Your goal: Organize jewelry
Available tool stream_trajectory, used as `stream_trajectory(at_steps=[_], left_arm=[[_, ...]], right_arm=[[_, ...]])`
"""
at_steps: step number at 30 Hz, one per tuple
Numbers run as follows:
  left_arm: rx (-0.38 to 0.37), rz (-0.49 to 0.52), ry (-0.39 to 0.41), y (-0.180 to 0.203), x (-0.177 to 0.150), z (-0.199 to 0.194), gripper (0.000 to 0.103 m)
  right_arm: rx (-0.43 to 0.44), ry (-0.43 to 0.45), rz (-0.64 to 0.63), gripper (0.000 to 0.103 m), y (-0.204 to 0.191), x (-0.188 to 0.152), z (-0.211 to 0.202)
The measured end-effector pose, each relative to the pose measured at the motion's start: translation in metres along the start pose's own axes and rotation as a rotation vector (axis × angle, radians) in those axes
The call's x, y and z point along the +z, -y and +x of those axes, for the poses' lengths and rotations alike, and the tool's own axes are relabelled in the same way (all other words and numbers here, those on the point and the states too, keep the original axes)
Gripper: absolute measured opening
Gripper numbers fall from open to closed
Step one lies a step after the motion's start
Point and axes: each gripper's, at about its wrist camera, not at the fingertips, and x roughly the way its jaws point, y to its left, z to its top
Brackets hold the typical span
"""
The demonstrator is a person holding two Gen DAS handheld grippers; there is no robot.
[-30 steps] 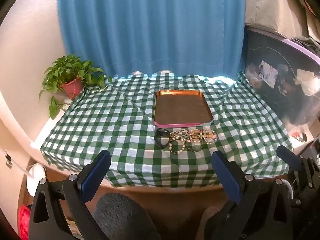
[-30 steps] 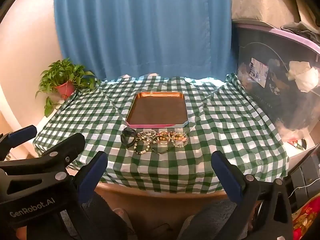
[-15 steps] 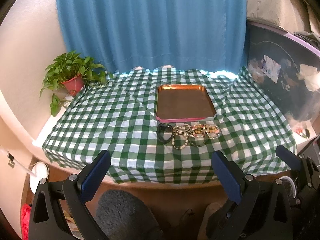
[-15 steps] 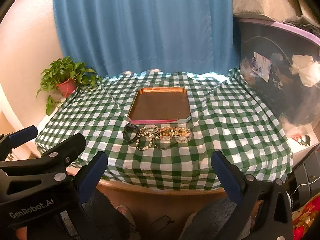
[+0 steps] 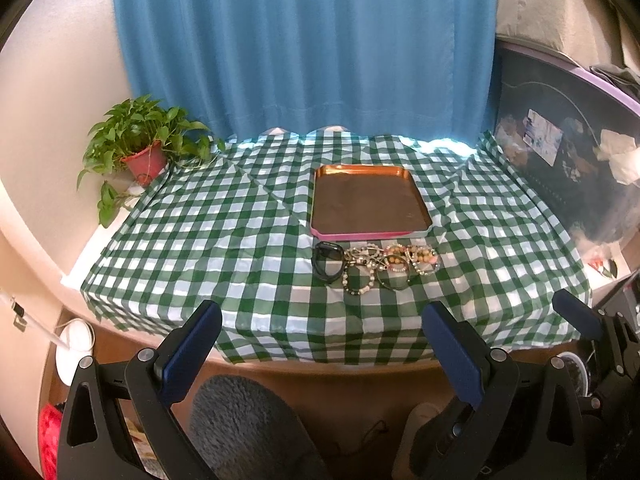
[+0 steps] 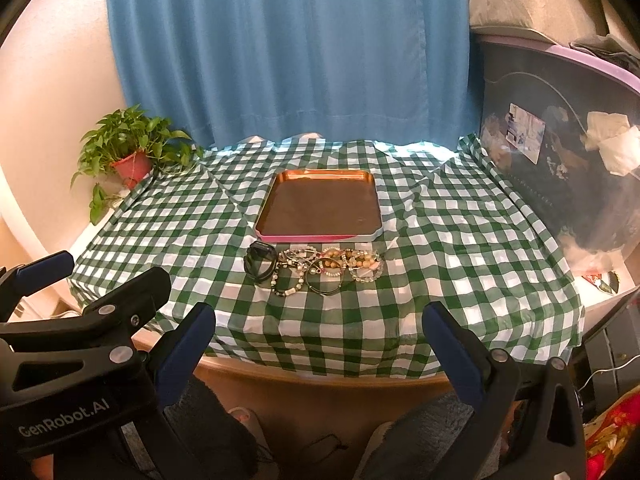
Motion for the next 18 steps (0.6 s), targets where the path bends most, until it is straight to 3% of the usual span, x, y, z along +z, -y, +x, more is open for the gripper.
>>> stream_trajectory(at_steps=[18], left_arm=[[0.004,0.007,-0.007,0.0031,0.0086,-0.0004,0.100]], right_arm=[[0.016,0.005,0.003,0.103,0.0011,-0.0002,-0.0071]])
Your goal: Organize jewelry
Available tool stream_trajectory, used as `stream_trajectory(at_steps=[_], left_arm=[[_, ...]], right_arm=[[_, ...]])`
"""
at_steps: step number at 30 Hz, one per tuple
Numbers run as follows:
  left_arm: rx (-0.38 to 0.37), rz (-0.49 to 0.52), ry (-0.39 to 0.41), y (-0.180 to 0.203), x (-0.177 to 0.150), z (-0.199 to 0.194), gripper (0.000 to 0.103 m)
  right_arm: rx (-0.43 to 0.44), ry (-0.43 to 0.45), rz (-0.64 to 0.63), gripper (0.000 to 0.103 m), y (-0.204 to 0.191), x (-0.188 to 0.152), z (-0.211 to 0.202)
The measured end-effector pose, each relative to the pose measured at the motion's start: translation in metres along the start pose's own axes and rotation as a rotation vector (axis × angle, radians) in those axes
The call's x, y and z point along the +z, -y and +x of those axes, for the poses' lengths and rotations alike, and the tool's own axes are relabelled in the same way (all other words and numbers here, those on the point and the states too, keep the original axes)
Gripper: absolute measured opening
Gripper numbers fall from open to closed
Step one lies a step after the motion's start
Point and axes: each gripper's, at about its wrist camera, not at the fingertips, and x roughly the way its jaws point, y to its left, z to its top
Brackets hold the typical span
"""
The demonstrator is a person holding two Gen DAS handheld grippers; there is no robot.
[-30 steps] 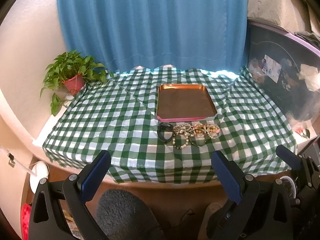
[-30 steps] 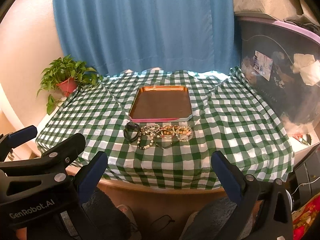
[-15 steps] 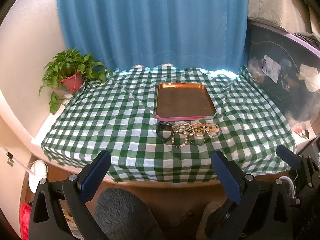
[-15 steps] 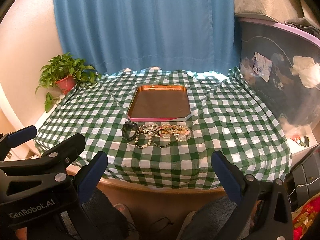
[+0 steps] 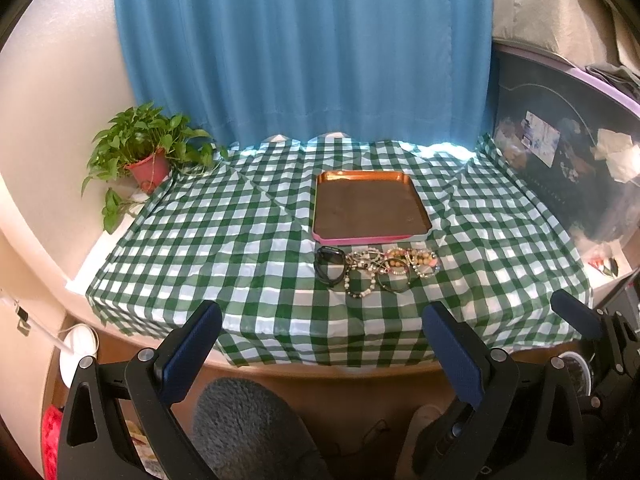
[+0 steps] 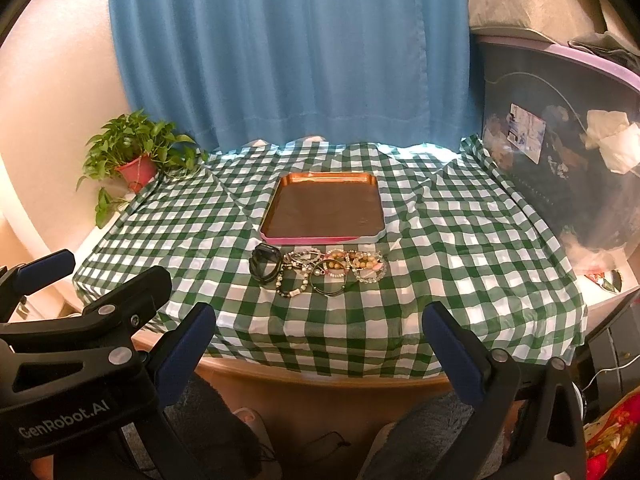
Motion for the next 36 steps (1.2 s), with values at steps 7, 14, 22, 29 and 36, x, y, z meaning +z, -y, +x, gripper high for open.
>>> stream_trajectory(at_steps=[7,14,22,29,36], left_arm=[[0.000,0.000,-0.005,0.002,0.000,-0.004,0.100],[-0.006,0.002,-0.007,0.001,0.002,-0.004,0.100],[-0.005,0.017,0.008,-0.001,0.001,-0.013,0.100],[-0.048,0.002,0.012,-0.012,-0.001,0.030,0.100],[-0.103,0.010,0.011,-0.019,-0.012,0.117,0.100]], right_arm=[[-0.015,-0.007,-0.010,0.103,0.000,0.000,-0.004],[0.009,-0.011,-0.011,0.103,-0.001,0.001,-0.009],[0.030,-0.007,-0.020,0.103,-0.005,-0.002,-0.013],[0.069,-0.031,-0.029,0.103,-0.007,-0.003,0.020],[0.128,-0.010,-0.072,0.103,0.006,-0.013,0.094]])
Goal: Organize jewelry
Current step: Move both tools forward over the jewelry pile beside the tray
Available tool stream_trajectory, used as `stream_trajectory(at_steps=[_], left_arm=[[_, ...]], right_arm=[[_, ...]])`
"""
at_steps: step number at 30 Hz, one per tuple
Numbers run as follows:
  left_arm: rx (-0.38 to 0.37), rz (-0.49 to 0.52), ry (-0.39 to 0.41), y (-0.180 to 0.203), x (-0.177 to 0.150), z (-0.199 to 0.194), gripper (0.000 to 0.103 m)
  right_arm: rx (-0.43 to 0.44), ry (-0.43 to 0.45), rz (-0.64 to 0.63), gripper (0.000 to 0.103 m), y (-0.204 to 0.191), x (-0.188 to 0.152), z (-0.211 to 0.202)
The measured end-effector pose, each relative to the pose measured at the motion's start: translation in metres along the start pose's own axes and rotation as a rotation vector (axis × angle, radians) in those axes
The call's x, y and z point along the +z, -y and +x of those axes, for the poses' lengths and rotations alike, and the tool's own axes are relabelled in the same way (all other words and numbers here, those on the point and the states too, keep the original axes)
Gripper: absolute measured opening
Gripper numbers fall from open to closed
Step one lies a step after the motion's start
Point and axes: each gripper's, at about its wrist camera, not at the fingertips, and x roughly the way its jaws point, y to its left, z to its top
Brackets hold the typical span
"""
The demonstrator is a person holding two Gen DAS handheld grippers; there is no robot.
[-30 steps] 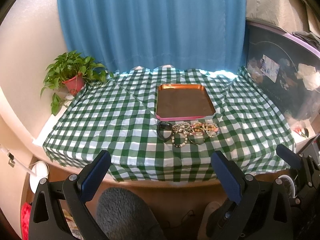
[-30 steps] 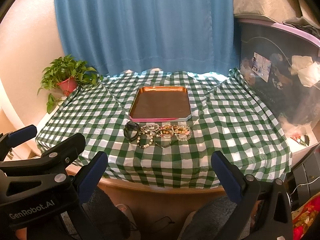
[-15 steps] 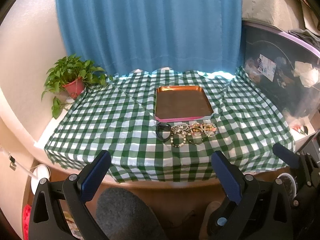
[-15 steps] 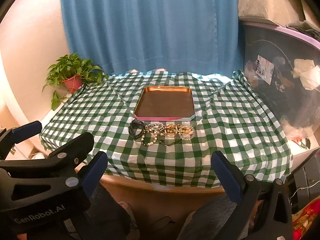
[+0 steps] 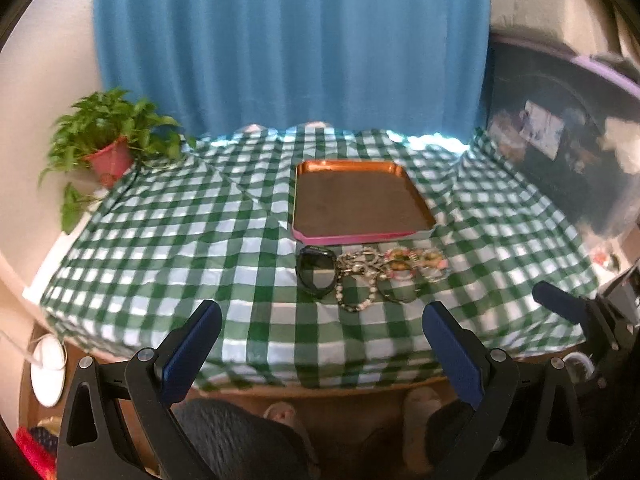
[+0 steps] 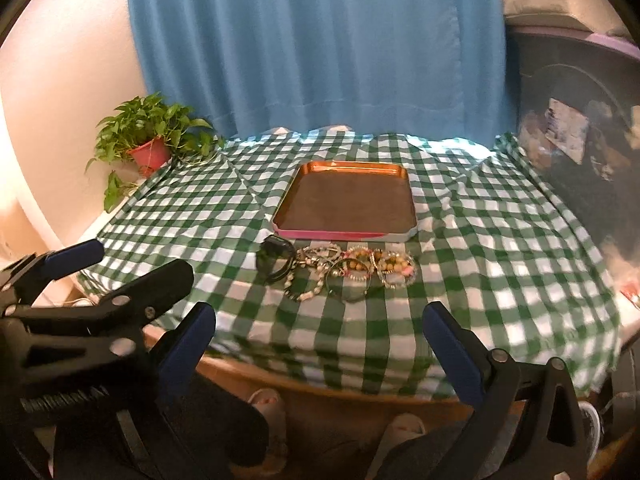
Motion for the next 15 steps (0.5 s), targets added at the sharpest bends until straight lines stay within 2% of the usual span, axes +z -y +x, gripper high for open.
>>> stream_trajectory(at_steps=[3,5,7,9,11,12,14,15], left_arm=[[-0.033,0.009,-0.072,-0.007,-0.002,0.051,0.100],[-0.061,-0.011,-0.109,-0.014,-0.001,0.082,0.100],[-0.086,-0.030,-0.124,-0.020,0.001,0.104,0.100],[-0.085,-0.030,-0.134,-0.025,0.002,0.125,0.100],[-0.071,-0.015,-0.152,-0.028,0.003,0.145,0.100],[-0.067,-0.011,-0.155,-0.028,0.005,0.153,0.100],[-0.096,-0.012,-0.155,-0.031,0.007,0.168,0.100],[-0.105,-0.015,-0.155,-0.032,0.007,0.176,0.100]], right_arm=[[0.102,-0.041,0.024,0.103,0.021,-0.008,0.038],[0.111,-0.098,0.087,0.103,0.042,-0.016,0.070],[0.125,-0.100,0.119,0.103,0.055,-0.018,0.087],[0.146,-0.112,0.100,0.103,0.062,-0.018,0.104],[0.139,-0.097,0.050,0.103,0.063,-0.016,0.114],[0.106,-0.088,0.022,0.103,0.065,-0.013,0.119],[0.069,-0.110,-0.010,0.103,0.065,-0.009,0.130],[0.083,-0.112,-0.017,0.103,0.064,-0.008,0.133]])
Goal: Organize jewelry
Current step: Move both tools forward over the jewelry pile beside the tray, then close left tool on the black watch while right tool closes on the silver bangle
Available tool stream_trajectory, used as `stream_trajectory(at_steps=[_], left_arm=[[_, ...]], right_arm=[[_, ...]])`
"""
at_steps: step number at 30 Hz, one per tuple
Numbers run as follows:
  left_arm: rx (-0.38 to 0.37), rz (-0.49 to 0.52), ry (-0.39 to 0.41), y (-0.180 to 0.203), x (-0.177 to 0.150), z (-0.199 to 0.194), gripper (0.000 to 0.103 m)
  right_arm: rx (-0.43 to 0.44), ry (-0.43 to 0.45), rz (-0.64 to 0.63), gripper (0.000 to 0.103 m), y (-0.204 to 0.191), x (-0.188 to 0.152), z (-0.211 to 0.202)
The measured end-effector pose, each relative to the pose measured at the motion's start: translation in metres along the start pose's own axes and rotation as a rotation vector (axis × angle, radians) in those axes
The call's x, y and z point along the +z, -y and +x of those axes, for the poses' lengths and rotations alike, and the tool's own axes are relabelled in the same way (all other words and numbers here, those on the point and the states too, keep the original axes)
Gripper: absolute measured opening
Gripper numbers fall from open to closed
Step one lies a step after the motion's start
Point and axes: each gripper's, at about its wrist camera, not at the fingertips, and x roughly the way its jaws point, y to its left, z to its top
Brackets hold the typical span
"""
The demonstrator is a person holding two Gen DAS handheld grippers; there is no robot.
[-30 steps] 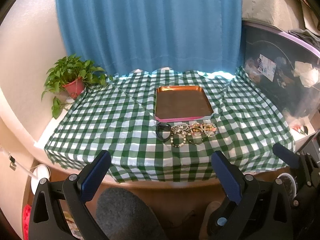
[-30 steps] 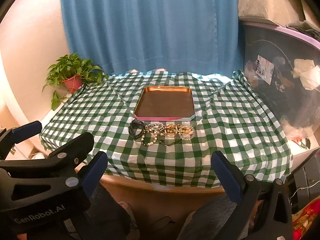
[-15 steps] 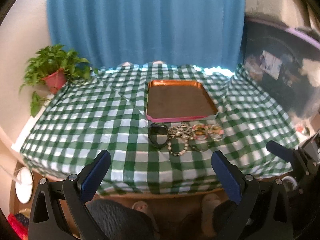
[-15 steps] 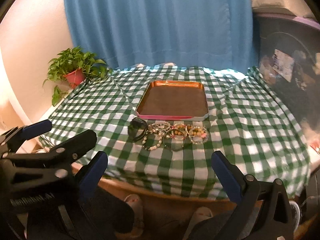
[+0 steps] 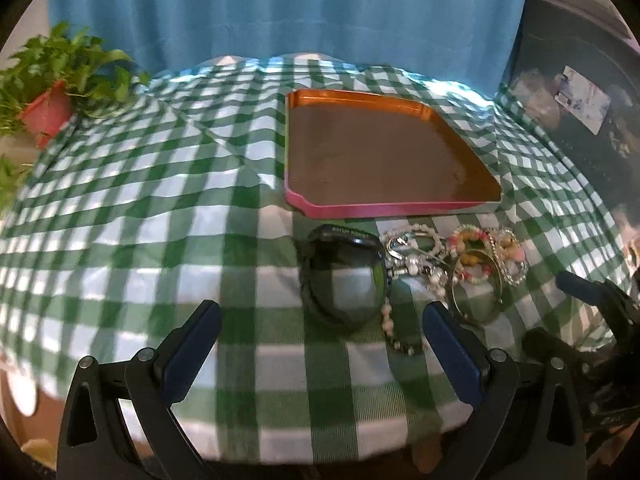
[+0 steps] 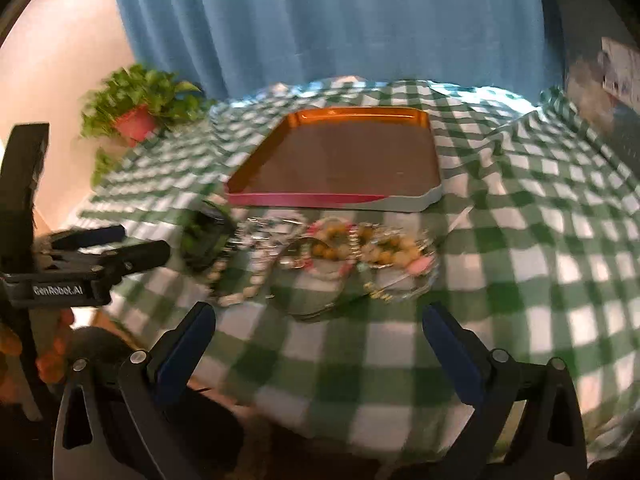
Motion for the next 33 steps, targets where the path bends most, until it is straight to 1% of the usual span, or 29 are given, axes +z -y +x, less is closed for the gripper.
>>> stream_trajectory(at_steps=[1,2,5,6,7,8,9,10,11,12,13,14,15,17,18,19,20,21,22,23,24,27,29,30,31,32,33], left_arm=[[-0.005,-0.001,-0.003,-0.002,0.001,0.007,0.100],[-0.015,0.001,-0.008,-0.003,0.002,0.015,0.100],[-0.057,-0.015,-0.008,-0.009,0.004,0.029,0.096],[-0.078,-0.032,-0.003,-0.013,0.003,0.031,0.094],[-0.092,-0.042,0.002,-0.016,0.002,0.032,0.090],[-0.111,-0.051,0.012,-0.019,-0.001,0.032,0.083],[-0.132,-0.060,0.019,-0.021,-0.001,0.032,0.080],[-0.153,-0.070,0.025,-0.023,-0.003,0.031,0.076],[-0.166,-0.078,0.035,-0.024,-0.005,0.030,0.071],[-0.172,-0.074,0.043,-0.024,-0.005,0.028,0.067],[-0.180,-0.059,0.053,-0.021,-0.006,0.026,0.055],[-0.175,-0.036,0.063,-0.018,-0.005,0.024,0.051],[-0.160,-0.022,0.069,-0.016,-0.005,0.022,0.051],[-0.163,-0.016,0.065,-0.014,-0.005,0.022,0.051],[-0.167,-0.017,0.059,-0.015,-0.005,0.023,0.051],[-0.166,-0.019,0.057,-0.015,-0.004,0.023,0.053],[-0.161,-0.020,0.047,-0.015,-0.003,0.026,0.056],[-0.159,-0.023,0.041,-0.015,-0.002,0.029,0.058],[-0.151,-0.032,0.031,-0.016,-0.002,0.033,0.064],[-0.147,-0.039,0.025,-0.018,-0.003,0.037,0.067],[-0.150,-0.032,0.048,-0.017,-0.003,0.036,0.068],[-0.137,-0.011,0.053,-0.016,-0.002,0.038,0.069],[-0.125,0.008,0.072,-0.014,-0.004,0.039,0.068],[-0.109,0.027,0.078,-0.011,-0.005,0.039,0.066],[-0.093,0.051,0.081,-0.009,-0.006,0.039,0.055],[-0.075,0.069,0.084,-0.007,-0.007,0.039,0.053],[-0.079,0.068,0.085,-0.007,-0.006,0.039,0.052]], right_arm=[[0.050,0.021,-0.011,0.103,0.001,0.001,0.001],[0.078,0.048,-0.020,0.102,0.001,0.001,0.001],[0.073,0.076,-0.082,0.101,-0.003,0.001,0.006],[0.071,0.079,-0.093,0.098,-0.004,0.002,0.008],[0.067,0.083,-0.100,0.094,-0.005,0.002,0.011],[0.066,0.079,-0.102,0.084,-0.004,0.001,0.015],[0.068,0.071,-0.103,0.070,-0.003,0.002,0.019],[0.067,0.060,-0.103,0.063,-0.003,0.001,0.022],[0.065,0.051,-0.104,0.052,-0.002,0.000,0.026],[0.062,0.036,-0.107,0.047,0.000,-0.001,0.030],[0.063,0.026,-0.105,0.047,0.001,-0.002,0.033],[0.070,0.025,-0.093,0.047,0.004,-0.003,0.034],[0.076,0.025,-0.084,0.047,0.005,-0.003,0.033],[0.083,0.034,-0.076,0.047,0.005,-0.003,0.032],[0.081,0.037,-0.080,0.049,0.004,-0.003,0.032],[0.067,0.037,-0.089,0.050,0.001,-0.003,0.033],[0.062,0.032,-0.094,0.054,0.000,-0.002,0.034],[0.074,0.023,-0.094,0.062,-0.002,-0.002,0.037],[0.096,0.016,-0.088,0.066,-0.003,-0.002,0.039],[0.109,0.013,-0.085,0.068,-0.005,-0.001,0.040],[0.100,0.013,-0.091,0.069,-0.006,-0.001,0.041],[0.047,-0.001,-0.110,0.069,-0.009,-0.001,0.046],[0.022,-0.002,-0.133,0.069,-0.013,-0.002,0.049],[0.011,-0.002,-0.142,0.069,-0.014,-0.002,0.050],[0.005,-0.003,-0.147,0.069,-0.014,-0.002,0.050],[0.001,-0.001,-0.153,0.064,-0.015,-0.002,0.050],[0.003,0.001,-0.153,0.059,-0.014,-0.002,0.050]])
